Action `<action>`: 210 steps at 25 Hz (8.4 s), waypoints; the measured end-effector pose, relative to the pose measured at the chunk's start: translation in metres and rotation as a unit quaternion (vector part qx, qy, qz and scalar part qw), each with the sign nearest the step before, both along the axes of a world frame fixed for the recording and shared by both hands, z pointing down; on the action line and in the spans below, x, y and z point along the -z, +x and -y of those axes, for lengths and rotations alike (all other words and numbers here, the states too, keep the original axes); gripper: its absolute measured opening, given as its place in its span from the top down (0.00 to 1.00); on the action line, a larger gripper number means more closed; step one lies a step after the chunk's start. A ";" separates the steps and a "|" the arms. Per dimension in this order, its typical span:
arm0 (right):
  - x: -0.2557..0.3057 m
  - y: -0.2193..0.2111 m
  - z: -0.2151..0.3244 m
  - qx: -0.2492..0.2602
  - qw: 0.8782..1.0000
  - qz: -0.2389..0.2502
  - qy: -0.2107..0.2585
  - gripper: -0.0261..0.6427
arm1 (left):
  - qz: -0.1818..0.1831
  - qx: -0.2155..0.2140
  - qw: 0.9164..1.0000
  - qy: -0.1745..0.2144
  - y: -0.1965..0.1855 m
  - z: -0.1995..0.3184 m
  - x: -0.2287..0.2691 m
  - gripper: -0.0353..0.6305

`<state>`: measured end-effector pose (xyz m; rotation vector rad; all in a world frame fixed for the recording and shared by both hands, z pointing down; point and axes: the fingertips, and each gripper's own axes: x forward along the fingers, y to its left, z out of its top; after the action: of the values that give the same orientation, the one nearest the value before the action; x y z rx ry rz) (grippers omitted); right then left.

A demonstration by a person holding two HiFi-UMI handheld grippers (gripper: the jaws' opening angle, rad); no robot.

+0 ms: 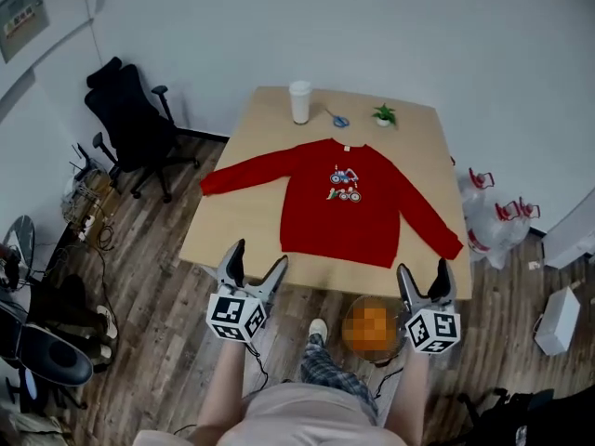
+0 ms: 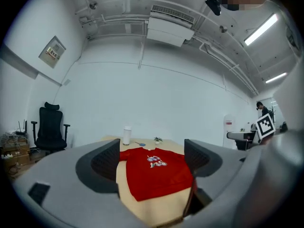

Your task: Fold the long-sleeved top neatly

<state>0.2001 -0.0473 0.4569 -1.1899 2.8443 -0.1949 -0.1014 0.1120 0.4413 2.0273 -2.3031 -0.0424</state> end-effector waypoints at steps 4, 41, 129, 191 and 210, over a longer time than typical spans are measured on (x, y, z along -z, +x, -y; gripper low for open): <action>0.010 -0.042 0.077 0.008 1.000 -0.005 -0.004 0.28 | 0.005 0.006 1.000 0.006 -0.037 0.073 0.014 0.34; 0.024 -0.294 0.202 0.168 0.984 -0.046 -0.048 0.31 | -0.045 0.161 0.983 -0.073 -0.224 0.146 -0.022 0.34; -0.076 -0.400 0.256 0.121 0.969 -0.149 -0.159 0.36 | -0.106 0.120 0.978 -0.132 -0.262 0.303 -0.045 0.85; -0.121 -0.003 0.304 -0.209 0.941 -0.111 -0.242 0.37 | -0.043 -0.309 0.922 -0.229 0.142 0.466 -0.156 0.52; -0.166 0.156 0.219 -0.341 0.887 -0.091 -0.297 0.39 | -0.042 -0.421 0.875 -0.237 0.305 0.430 -0.162 0.40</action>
<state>0.3559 -0.2661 0.6226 -2.3365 2.3339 -0.9964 0.2035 -0.3181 0.6037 2.4368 -1.0483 0.4230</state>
